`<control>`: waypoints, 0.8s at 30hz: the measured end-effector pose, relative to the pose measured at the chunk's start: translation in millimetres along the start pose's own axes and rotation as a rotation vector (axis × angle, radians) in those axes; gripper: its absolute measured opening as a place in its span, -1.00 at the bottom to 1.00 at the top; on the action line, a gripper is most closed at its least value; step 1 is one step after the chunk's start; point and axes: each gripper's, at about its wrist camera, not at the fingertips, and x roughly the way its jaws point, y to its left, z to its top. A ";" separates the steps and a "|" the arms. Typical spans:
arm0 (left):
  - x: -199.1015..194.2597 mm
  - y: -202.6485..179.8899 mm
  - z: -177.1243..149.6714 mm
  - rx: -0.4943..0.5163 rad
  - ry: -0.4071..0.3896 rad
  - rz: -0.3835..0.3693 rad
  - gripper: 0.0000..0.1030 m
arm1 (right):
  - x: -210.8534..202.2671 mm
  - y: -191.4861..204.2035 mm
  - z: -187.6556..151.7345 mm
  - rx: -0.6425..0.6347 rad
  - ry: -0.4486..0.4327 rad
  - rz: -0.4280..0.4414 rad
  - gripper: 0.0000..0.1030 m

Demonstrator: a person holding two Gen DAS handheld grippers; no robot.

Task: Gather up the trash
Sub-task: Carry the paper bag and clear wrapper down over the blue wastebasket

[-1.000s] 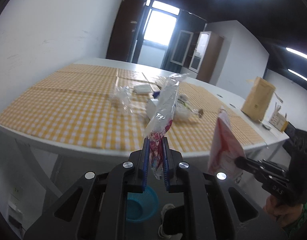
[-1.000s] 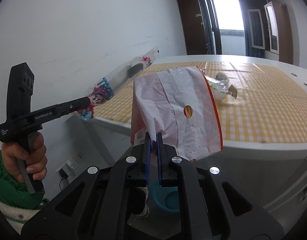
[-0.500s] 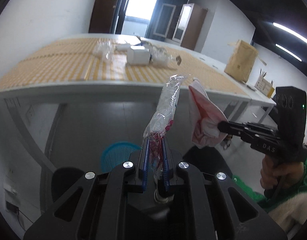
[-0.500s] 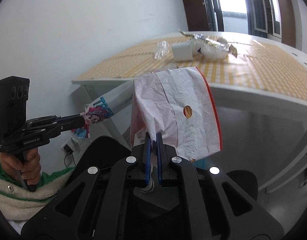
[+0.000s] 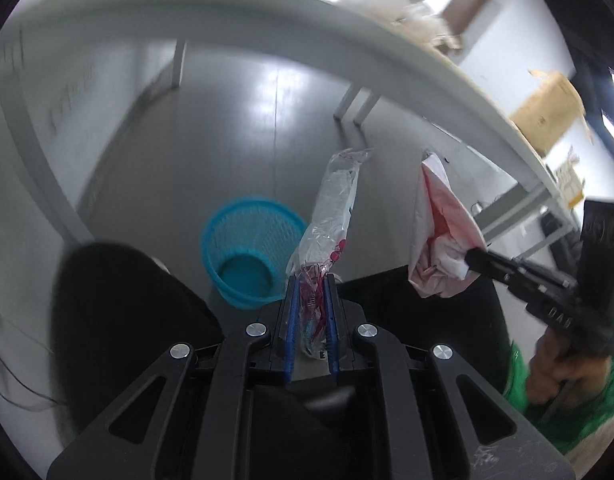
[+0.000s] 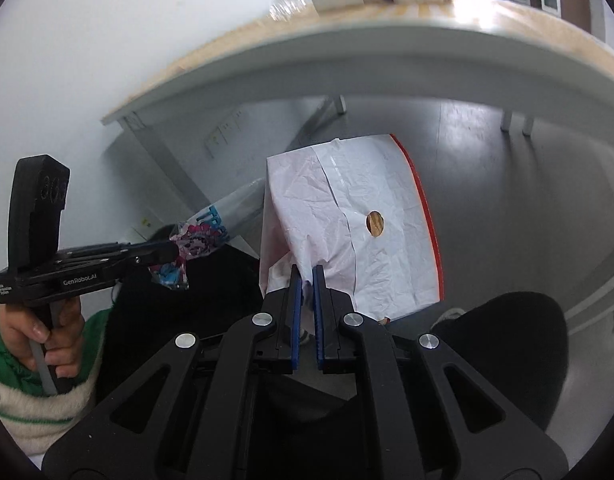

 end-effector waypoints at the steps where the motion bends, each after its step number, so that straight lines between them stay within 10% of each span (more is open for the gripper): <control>1: 7.4 4.9 0.4 -0.019 0.014 0.005 -0.79 | 7.7 -1.4 -0.8 0.004 0.010 0.000 -0.91; 24: 156.5 54.9 59.3 -0.242 0.268 0.187 -0.78 | 174.3 -40.2 8.0 0.092 0.270 -0.058 -0.91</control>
